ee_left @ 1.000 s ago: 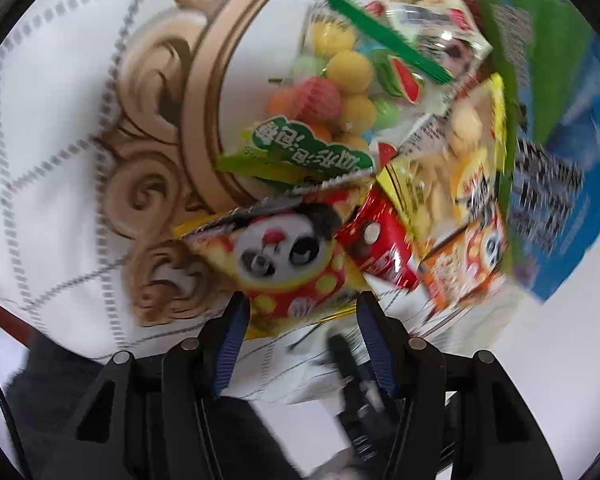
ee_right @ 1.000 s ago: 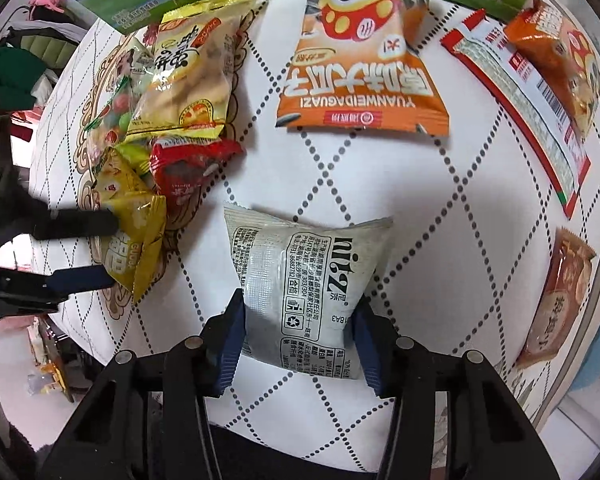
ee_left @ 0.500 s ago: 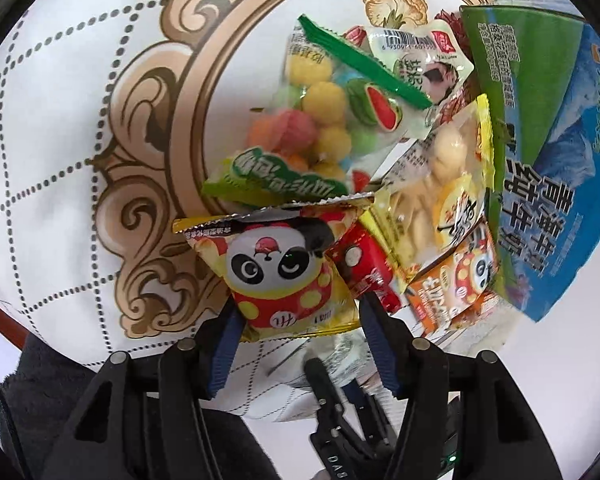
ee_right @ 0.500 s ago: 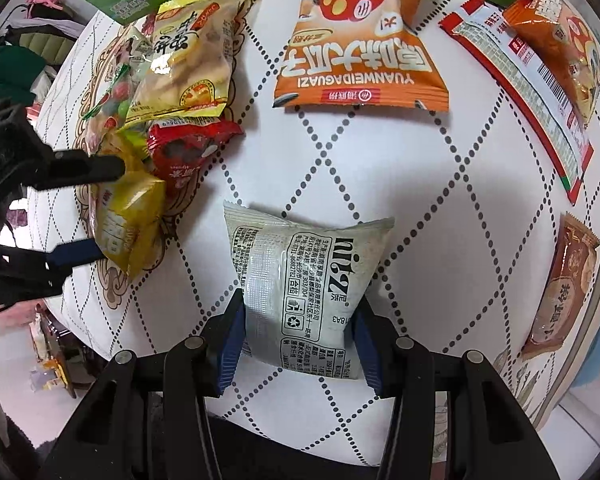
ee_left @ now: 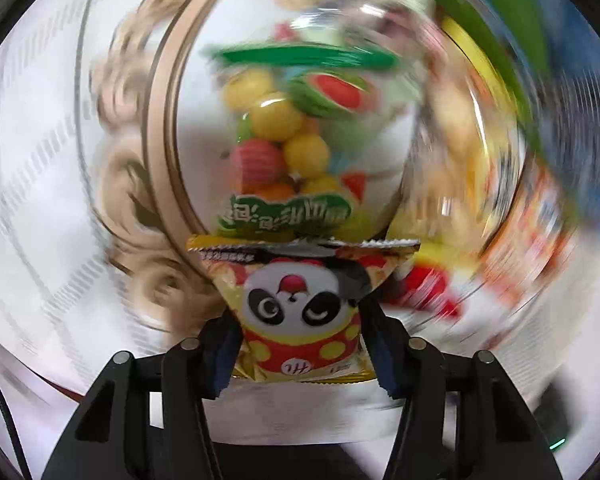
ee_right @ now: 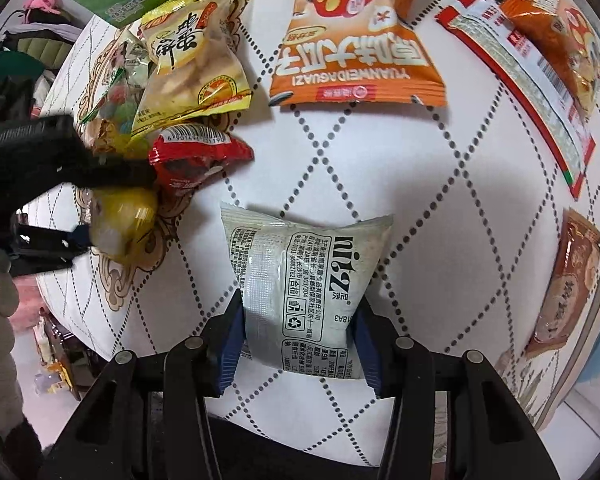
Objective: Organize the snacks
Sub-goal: 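Carry both packets into the cardboard box and release them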
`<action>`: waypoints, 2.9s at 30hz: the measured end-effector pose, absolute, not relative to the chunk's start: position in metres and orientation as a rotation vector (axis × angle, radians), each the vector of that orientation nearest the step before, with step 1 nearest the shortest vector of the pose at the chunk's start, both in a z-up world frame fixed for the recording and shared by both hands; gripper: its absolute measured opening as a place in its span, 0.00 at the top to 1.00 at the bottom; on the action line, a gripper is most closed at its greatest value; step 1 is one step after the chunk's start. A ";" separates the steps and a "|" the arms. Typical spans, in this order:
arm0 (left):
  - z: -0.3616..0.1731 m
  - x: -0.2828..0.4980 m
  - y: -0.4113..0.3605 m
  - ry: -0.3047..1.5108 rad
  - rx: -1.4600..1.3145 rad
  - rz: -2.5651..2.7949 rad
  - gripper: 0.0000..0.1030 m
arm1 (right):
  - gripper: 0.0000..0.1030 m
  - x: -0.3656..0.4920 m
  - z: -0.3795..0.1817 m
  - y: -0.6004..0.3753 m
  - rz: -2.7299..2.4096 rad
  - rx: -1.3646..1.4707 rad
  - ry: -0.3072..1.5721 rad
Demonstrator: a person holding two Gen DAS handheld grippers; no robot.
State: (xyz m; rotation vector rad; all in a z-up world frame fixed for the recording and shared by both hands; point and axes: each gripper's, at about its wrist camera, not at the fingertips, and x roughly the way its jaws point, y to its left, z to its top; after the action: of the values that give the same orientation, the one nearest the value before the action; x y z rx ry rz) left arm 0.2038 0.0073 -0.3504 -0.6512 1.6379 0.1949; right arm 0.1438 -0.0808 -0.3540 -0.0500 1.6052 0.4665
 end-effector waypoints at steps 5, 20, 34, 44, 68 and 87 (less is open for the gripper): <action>-0.352 0.198 -0.031 1.693 -0.221 0.119 0.49 | 0.50 0.141 -0.352 -0.087 0.465 -0.046 1.617; -0.308 0.154 -0.039 1.586 -0.212 0.133 0.57 | 0.56 0.148 -0.348 -0.075 0.472 0.002 1.583; -0.144 0.236 -0.006 1.271 -0.299 -0.016 0.57 | 0.56 0.197 -0.209 -0.093 0.601 0.187 1.335; -0.137 0.397 0.034 1.266 -0.179 0.037 0.56 | 0.56 0.368 -0.140 -0.102 0.436 0.121 1.101; -0.213 0.494 0.070 1.450 -0.183 0.124 0.06 | 0.04 0.538 -0.256 -0.051 0.285 -0.037 1.369; -0.176 0.417 0.048 1.320 -0.191 0.144 0.06 | 0.04 0.466 -0.238 -0.076 0.280 -0.003 1.355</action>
State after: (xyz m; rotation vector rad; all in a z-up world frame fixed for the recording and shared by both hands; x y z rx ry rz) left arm 0.4171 0.0479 -0.1761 -0.1912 1.3204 0.1437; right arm 0.4661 -0.0761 -0.2378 -0.0032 1.3548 0.2804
